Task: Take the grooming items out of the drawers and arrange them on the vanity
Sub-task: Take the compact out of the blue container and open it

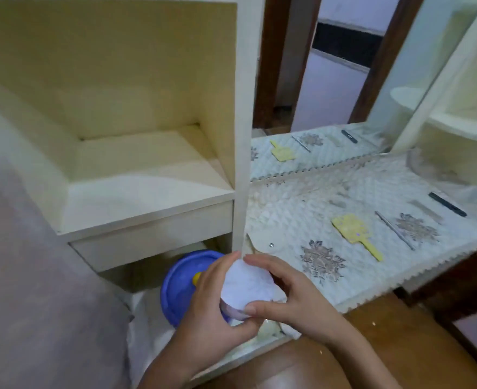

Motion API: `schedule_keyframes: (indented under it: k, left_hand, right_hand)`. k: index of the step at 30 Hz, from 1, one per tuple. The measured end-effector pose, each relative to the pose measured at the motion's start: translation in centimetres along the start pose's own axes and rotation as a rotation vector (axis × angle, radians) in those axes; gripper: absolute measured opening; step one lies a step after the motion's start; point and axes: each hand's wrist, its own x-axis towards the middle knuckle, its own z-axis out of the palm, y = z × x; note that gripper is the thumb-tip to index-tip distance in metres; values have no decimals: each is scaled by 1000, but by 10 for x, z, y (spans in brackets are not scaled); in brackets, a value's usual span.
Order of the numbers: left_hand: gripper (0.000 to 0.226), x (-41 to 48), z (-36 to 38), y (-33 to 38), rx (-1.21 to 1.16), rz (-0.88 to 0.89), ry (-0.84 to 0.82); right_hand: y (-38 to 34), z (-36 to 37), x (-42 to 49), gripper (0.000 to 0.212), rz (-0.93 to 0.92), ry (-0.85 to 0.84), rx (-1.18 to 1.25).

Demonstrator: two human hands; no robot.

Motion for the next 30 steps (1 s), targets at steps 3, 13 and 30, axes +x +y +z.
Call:
schedule_keyframes:
  k: [3,13,30]
  left_hand:
    - [84,7,23,4,-77,-21,-145]
    - [81,18,104,-4,-294,-164,-365]
    - [49,67,302,64,-283,-415,-329]
  right_hand:
    - [9,-22,-22,60,83,66,-48]
    - [52,-67,-75,48,281,300,-25]
    - [175,-263,-101,62,444,35,60]
